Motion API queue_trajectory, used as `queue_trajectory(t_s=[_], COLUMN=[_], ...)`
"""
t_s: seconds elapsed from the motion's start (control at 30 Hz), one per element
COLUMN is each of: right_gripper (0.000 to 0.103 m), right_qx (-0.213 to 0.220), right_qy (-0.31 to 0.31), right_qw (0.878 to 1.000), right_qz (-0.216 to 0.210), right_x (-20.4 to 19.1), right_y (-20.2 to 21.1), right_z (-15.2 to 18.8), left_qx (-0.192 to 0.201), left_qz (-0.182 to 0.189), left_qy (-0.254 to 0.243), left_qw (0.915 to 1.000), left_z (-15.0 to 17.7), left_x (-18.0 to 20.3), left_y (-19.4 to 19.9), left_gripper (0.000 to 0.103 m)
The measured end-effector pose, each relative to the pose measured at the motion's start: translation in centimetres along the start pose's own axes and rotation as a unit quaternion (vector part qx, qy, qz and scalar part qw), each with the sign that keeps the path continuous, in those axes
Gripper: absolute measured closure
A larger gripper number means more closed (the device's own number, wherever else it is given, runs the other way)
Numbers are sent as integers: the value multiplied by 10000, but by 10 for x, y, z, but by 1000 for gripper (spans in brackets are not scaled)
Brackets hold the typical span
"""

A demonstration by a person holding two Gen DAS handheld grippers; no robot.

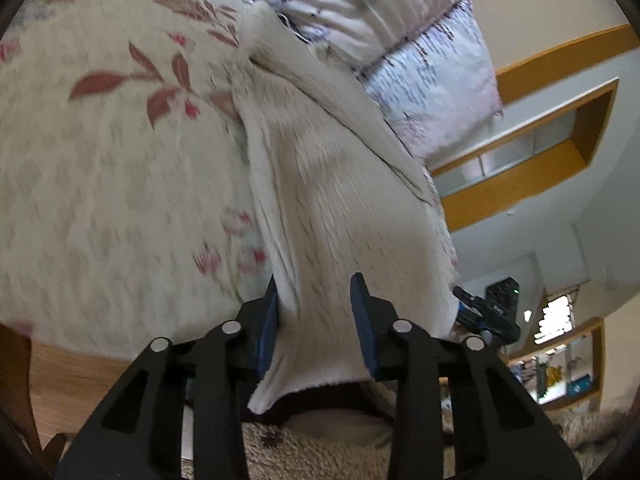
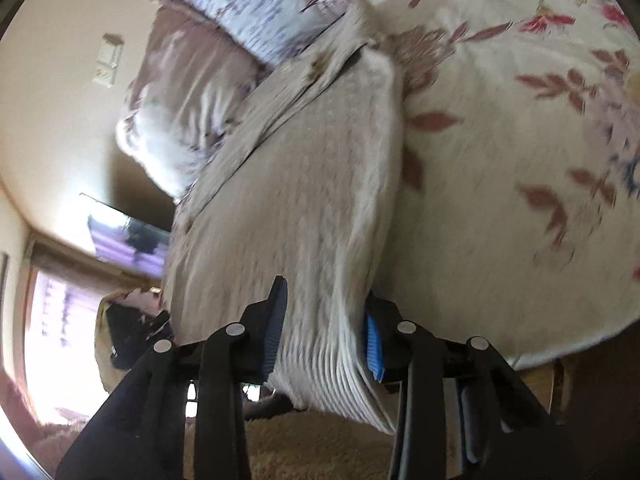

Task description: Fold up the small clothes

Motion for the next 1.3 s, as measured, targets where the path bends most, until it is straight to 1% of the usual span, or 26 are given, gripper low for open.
queue_trajectory(t_s=[0.13,0.23,0.33,0.4,0.43,0.47,0.5,0.57,0.67,0.7,0.8,0.9,0.97,1.07,1.13,1.23,1.3], right_gripper=[70,71,72,74,84,93,93,95,95,95,95,96,96,96,96,96,96], right_qx=[-137,-224,-319,-357,-354,-326,-262,-15,542,735,1436,2096,2399,2661,2773,2941,3008], right_qy=[227,406,560,621,669,717,769,929,1327,1433,1798,2068,2236,2431,2510,2525,2492], right_qw=[9996,9989,9979,9974,9971,9968,9966,9956,9896,9869,9729,9554,9444,9323,9268,9208,9195], right_qz=[-49,-27,40,76,122,146,145,113,97,100,204,238,254,283,349,433,440], right_x=[-6,-11,-15,-15,-15,-16,-18,-28,-51,-57,-75,-90,-98,-110,-116,-120,-123], right_y=[4,3,2,1,1,1,2,6,18,23,38,49,52,52,50,50,50], right_z=[20,31,40,44,45,45,44,39,27,23,6,-9,-15,-23,-30,-40,-47], left_qx=[-67,-103,-211,-353,-413,-482,-543,-526,-304,-174,110,401,583,876,951,992,1025], left_qz=[237,321,329,281,231,160,82,65,-33,-82,-293,-565,-718,-938,-1022,-1235,-1356], left_qy=[-79,-143,-262,-352,-373,-392,-422,-478,-693,-752,-822,-826,-787,-749,-801,-1028,-1183], left_qw=[9997,9993,9989,9984,9982,9979,9976,9975,9971,9970,9961,9942,9926,9889,9870,9820,9783], left_z=[13,20,25,31,33,35,36,33,18,9,-14,-40,-58,-90,-106,-128,-144], left_x=[7,12,16,18,18,17,16,18,24,25,23,17,13,8,8,16,21], left_y=[2,2,1,-2,-6,-8,-12,-13,-7,-3,8,17,21,27,28,23,21], left_gripper=[71,71,71,73,77,88,94,96,97,97,97,97,97,97,97,97,97])
Point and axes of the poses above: each gripper's, at about its wrist camera, not at the fingertips, and y roughly against the way its jaws point, x to its right, z to its underside, the point moved 9 cm from there along -y, roughly the way its jaws point, and after that the axes turned 14 degrees about -y, right-handed, at the moved point
